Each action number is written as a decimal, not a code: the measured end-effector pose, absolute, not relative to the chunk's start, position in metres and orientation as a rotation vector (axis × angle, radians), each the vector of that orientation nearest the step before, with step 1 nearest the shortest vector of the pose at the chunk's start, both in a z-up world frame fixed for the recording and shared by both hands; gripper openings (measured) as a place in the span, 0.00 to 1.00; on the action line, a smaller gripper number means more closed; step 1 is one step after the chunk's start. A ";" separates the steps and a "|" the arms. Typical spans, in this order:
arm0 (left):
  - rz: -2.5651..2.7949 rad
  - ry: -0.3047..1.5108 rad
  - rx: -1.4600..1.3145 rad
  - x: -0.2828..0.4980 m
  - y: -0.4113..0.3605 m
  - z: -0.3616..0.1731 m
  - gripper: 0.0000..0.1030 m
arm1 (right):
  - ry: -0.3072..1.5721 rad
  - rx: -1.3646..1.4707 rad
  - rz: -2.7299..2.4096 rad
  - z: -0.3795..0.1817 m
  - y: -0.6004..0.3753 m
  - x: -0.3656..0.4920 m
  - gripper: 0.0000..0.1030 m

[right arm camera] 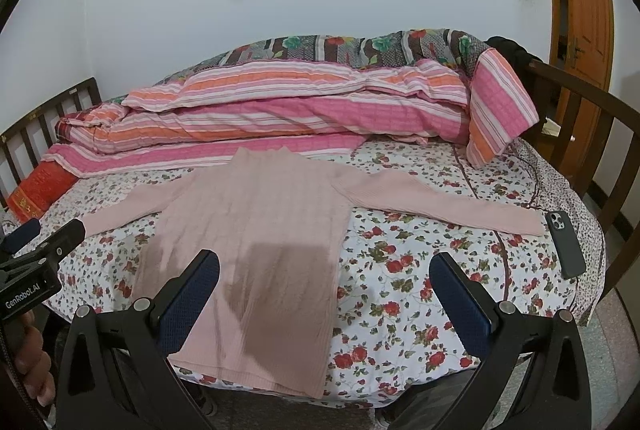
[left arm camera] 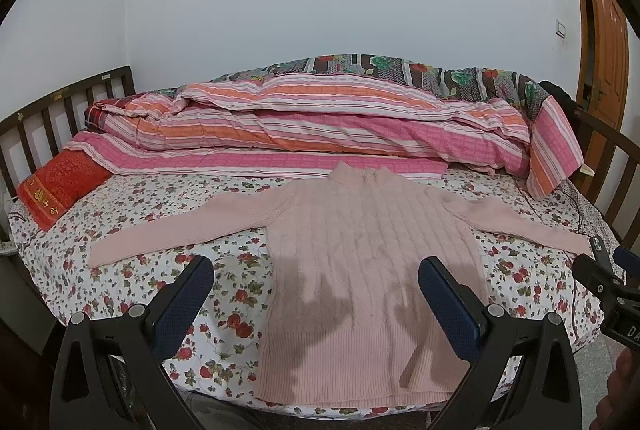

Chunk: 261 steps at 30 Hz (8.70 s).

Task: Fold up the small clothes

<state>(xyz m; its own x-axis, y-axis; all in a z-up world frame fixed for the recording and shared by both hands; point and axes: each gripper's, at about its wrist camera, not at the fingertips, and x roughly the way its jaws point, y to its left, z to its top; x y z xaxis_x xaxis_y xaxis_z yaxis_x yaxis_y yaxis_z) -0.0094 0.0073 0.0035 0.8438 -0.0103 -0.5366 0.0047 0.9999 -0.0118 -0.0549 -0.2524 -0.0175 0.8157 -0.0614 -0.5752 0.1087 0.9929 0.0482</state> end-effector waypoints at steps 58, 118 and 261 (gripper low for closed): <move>-0.011 0.580 -0.030 -0.002 0.007 -0.002 1.00 | 0.568 0.069 -0.095 -0.021 -0.251 -0.057 1.00; 0.022 0.422 -0.162 0.263 0.029 -0.036 0.06 | 0.692 0.329 0.012 -0.149 -0.362 0.142 0.90; -0.110 0.690 -0.351 0.257 0.117 -0.154 0.84 | 0.414 0.023 -0.295 -0.029 -0.381 0.164 0.06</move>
<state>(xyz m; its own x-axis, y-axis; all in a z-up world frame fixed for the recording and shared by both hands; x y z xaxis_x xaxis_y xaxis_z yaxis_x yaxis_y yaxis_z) 0.2567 0.1172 -0.1544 0.7681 -0.2140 -0.6035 -0.0161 0.9357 -0.3523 0.1639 -0.3810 -0.0292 0.8736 -0.2780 -0.3995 0.2873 0.9571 -0.0378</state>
